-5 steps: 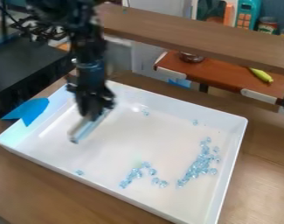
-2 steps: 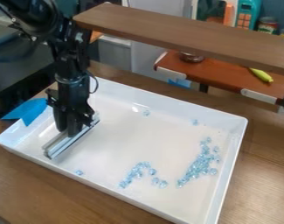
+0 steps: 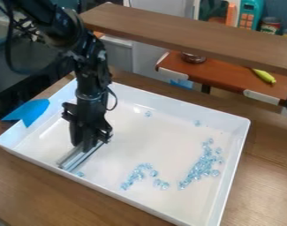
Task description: Sweep into pile
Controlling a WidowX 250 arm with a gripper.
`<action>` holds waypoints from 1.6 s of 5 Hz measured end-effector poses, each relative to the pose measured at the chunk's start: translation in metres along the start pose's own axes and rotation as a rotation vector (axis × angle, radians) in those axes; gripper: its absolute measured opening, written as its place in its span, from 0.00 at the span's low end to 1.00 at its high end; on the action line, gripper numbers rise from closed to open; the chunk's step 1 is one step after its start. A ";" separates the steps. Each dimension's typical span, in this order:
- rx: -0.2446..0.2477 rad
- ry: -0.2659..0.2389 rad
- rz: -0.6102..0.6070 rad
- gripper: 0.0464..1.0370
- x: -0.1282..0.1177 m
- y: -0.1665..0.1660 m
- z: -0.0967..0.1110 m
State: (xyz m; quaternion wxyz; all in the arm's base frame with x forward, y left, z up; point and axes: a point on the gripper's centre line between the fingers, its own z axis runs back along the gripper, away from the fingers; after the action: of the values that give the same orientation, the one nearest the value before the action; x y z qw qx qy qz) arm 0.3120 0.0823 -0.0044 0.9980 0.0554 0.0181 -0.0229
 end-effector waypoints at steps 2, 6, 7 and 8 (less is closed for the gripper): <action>-0.034 0.007 0.043 0.28 0.009 -0.037 0.004; -0.120 0.018 0.080 0.28 0.030 -0.125 0.014; -0.149 0.003 0.110 0.28 0.044 -0.130 0.013; -0.190 -0.012 0.140 0.28 0.059 -0.137 0.014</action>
State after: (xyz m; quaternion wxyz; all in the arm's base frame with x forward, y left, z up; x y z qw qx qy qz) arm 0.3650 -0.0576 -0.0076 0.9980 -0.0384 0.0101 0.0484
